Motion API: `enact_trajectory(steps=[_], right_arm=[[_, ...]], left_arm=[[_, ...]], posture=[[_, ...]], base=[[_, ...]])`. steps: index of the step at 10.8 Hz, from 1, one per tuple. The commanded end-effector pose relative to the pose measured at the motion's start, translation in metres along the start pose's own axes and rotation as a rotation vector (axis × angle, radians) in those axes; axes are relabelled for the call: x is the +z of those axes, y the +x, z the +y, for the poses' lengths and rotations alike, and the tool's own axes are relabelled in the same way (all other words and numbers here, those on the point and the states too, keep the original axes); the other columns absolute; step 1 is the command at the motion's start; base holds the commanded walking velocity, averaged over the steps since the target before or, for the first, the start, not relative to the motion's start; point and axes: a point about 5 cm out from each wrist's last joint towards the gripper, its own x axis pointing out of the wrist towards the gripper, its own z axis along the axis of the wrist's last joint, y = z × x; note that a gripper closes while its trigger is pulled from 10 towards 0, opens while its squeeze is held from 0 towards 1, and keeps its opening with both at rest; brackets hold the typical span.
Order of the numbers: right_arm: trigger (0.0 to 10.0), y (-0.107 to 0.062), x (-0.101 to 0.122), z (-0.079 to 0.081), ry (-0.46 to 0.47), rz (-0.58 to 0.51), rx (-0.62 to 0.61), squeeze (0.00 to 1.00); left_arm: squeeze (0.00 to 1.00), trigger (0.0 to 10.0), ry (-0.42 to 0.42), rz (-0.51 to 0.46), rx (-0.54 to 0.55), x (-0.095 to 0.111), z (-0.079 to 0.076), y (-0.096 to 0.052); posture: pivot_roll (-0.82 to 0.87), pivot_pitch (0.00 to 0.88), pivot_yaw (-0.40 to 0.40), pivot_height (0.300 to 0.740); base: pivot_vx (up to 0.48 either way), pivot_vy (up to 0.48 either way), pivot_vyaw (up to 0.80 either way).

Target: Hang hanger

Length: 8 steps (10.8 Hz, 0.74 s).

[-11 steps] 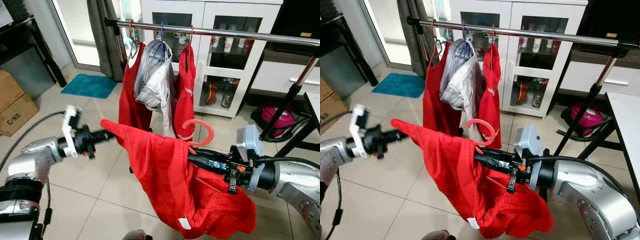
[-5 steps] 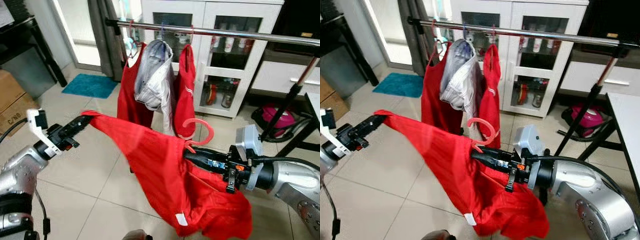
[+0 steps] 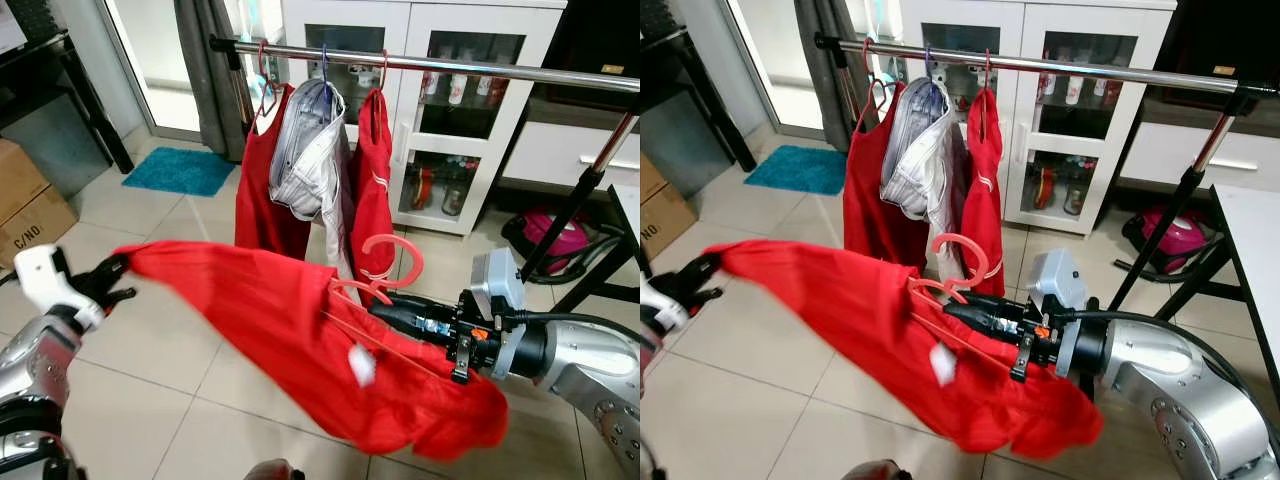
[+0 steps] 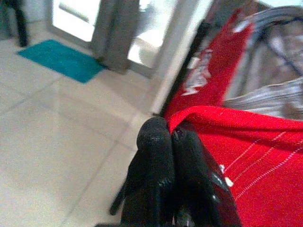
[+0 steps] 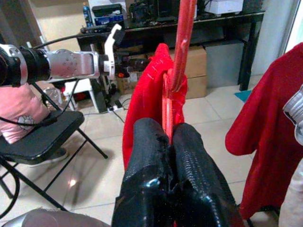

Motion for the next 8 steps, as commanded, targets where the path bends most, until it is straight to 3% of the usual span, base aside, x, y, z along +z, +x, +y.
enact_trajectory(steps=[1,4,5,6,7,8], right_arm=[[10.0,-0.002,0.005,-0.002,-0.021,-0.015,-0.005,0.00],[10.0,-0.004,0.004,-0.004,-0.002,-0.008,-0.019,0.00],[10.0,-0.003,0.004,-0.004,0.004,-0.010,-0.022,0.00],[10.0,-0.004,0.004,-0.003,0.012,-0.008,-0.016,0.00],[10.0,-0.005,0.003,-0.005,0.019,-0.004,-0.020,0.00],[10.0,-0.005,0.003,-0.007,0.019,-0.009,-0.037,0.00]], left_arm=[[0.00,0.0,0.022,-0.032,0.066,0.013,0.008,0.000],[0.00,0.0,0.046,-0.040,0.187,0.011,0.016,0.000],[0.00,0.0,0.040,-0.038,0.191,0.009,0.016,0.000],[0.00,0.0,0.017,-0.021,0.111,0.002,0.006,0.003],[0.00,0.0,0.039,0.028,0.154,-0.007,0.009,0.000],[0.00,0.0,0.025,0.032,0.326,-0.011,0.029,-0.011]], posture=[[0.05,0.000,0.097,0.723],[0.04,0.000,0.092,0.723],[0.04,0.000,0.091,0.723],[0.05,0.000,0.088,0.723],[0.05,0.000,0.091,0.723],[0.05,0.000,0.092,0.723]], base=[[0.000,0.000,0.00],[0.000,0.000,0.00],[0.000,0.000,0.00],[0.000,0.000,0.00],[0.000,0.000,0.00],[0.000,0.000,0.00]])
